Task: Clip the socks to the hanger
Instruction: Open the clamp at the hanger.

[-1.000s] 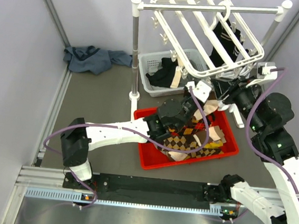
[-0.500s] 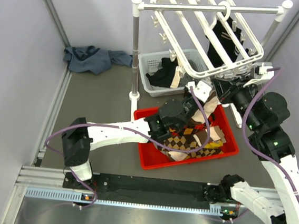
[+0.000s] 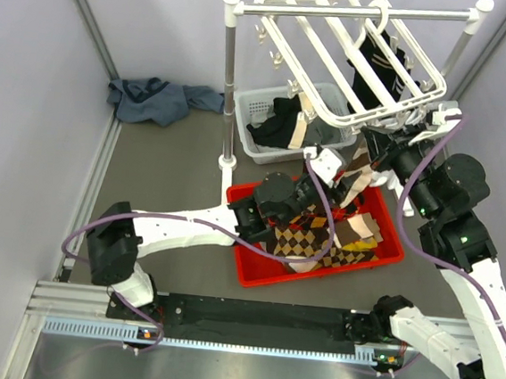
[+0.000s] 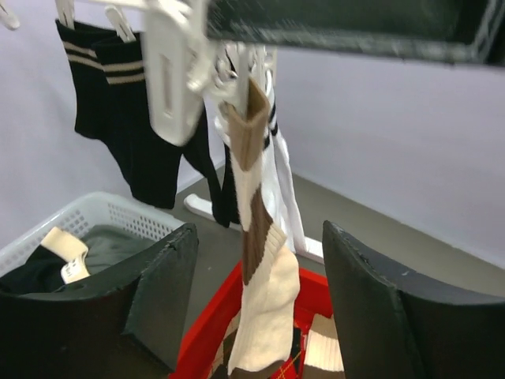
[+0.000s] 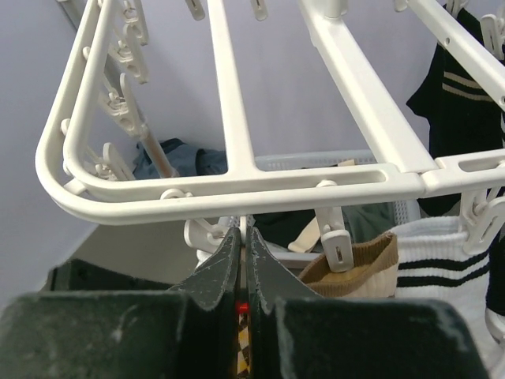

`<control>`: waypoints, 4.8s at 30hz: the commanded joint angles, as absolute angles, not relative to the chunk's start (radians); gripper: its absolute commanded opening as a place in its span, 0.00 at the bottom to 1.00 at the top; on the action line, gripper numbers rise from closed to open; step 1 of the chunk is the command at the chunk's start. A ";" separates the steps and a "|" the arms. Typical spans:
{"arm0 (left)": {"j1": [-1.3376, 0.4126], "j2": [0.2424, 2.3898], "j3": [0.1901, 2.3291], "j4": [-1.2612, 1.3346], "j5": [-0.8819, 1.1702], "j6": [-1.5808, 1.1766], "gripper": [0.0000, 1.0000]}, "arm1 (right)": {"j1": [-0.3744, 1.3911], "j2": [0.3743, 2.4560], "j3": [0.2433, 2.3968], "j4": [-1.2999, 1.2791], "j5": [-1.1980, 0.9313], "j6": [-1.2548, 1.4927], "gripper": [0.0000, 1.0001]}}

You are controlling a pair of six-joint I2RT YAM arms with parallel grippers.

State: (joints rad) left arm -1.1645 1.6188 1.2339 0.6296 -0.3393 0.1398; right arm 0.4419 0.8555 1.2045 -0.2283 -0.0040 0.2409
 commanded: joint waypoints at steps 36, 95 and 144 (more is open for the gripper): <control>-0.911 1.612 1.322 0.796 0.239 0.130 0.48 | 0.440 0.857 1.239 -0.230 -0.083 0.198 0.00; -1.058 1.516 1.272 0.555 -0.093 0.094 0.46 | 0.442 0.847 1.221 -0.196 -0.091 0.189 0.02; -1.207 2.154 1.709 -0.337 -0.173 -0.201 0.24 | 0.442 0.873 1.144 -0.207 0.026 0.094 0.02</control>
State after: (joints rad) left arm -1.2072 2.1704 1.6569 -0.2779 -0.1791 -0.1825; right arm 0.4484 0.8715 1.1576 -0.1806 -0.0547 0.1211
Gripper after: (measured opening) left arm 0.313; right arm 0.164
